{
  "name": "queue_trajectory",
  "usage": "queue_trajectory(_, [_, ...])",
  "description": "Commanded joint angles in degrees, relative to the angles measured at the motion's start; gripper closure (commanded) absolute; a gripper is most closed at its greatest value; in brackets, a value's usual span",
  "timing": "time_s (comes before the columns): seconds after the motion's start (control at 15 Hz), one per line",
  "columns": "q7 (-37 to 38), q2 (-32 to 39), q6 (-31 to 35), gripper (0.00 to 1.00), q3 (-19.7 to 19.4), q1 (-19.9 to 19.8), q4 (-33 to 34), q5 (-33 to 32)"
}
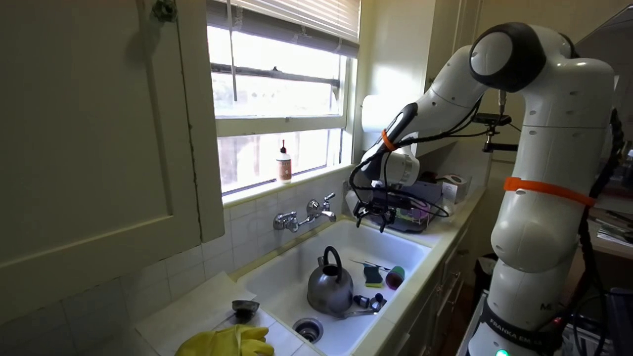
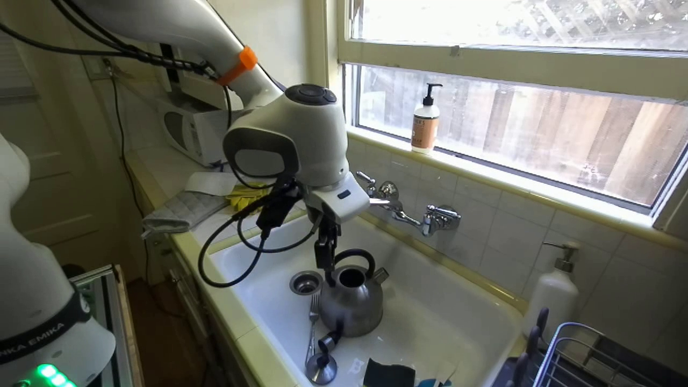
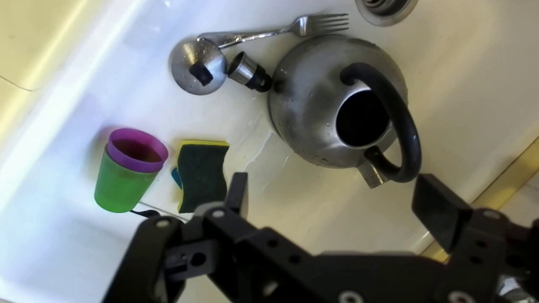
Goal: Use the sponge to scrub the teapot
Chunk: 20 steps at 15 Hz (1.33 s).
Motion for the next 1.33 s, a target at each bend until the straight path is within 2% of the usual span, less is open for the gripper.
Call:
queue_trajectory(0.0, [-3.17,6.99,1.65,0.0,-0.28,-2.46,4.68,1.99])
queue_trajectory(0.13, [-2.65,9.86,0.66,0.0,-0.4,-4.1,6.87,1.13])
queue_trajectory(0.27, [-2.67,8.04,-1.93,0.0,0.73,-5.15,7.07,2.94])
queue_trajectory(0.33, [-1.42,8.26,0.08,0.0,0.35,-4.79,5.92,0.34])
queue_trajectory(0.8, [-1.48,8.32,-0.2,0.0,0.82,-5.0,6.78,1.12])
queue_trajectory(1.07, [4.16,15.94,9.11,0.0,-0.43,-4.21,9.8,-2.92])
queue_trajectory(1.27, [-0.15,23.1,12.07,0.0,-0.05,-5.57,14.31,-2.61])
